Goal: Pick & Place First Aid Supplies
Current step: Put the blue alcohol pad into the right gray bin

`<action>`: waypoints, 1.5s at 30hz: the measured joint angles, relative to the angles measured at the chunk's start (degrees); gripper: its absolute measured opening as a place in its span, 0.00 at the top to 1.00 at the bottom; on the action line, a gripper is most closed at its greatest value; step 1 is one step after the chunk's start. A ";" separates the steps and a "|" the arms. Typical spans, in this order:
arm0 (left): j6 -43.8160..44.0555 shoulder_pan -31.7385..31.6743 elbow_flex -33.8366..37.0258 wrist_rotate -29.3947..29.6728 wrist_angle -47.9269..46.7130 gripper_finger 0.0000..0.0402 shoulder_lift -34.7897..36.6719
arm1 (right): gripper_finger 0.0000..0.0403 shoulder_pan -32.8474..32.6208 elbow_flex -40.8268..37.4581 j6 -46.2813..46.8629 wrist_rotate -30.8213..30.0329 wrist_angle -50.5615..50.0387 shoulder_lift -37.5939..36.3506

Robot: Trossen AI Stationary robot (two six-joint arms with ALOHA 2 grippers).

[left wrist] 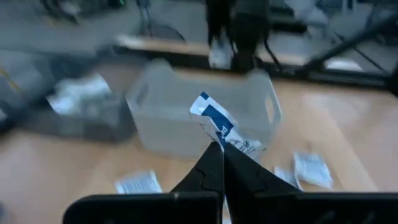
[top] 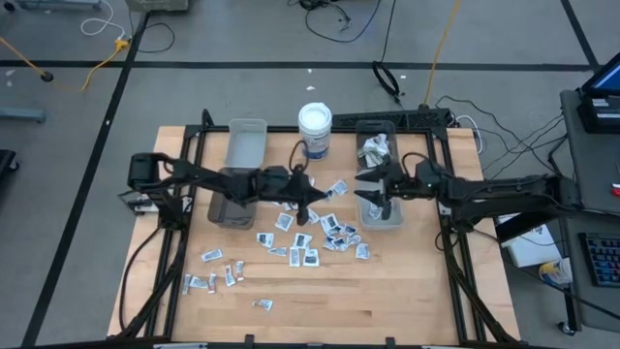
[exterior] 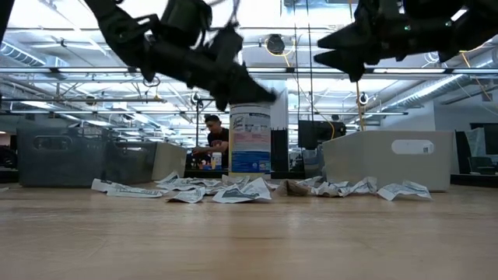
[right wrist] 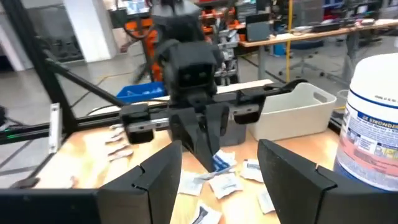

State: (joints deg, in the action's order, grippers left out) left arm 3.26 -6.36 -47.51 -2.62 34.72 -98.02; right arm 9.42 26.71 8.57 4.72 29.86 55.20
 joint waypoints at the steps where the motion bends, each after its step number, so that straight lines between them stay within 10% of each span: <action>1: -0.29 0.47 -0.06 1.26 -0.05 1.00 0.37 | 0.48 -0.87 0.01 -0.01 -1.61 1.39 1.30; 10: -3.87 3.48 -0.96 4.53 -0.62 1.00 0.45 | 0.48 -6.67 3.05 -0.24 -13.91 6.34 13.84; 25: -7.01 6.19 -1.01 7.37 -0.17 1.00 0.46 | 0.50 -9.54 7.51 1.27 -13.54 8.60 24.70; 37: -7.57 6.37 -1.03 9.19 -0.28 1.00 0.46 | 0.96 -9.52 7.46 1.17 -9.63 5.86 24.02; 45: -7.20 6.44 -1.03 8.64 0.10 0.96 0.46 | 0.99 -9.52 7.44 0.01 -8.95 5.33 22.99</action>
State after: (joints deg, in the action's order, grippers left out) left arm -3.95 0.08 -48.53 6.02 34.82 -97.56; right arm -0.10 34.15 8.58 -4.23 35.20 78.19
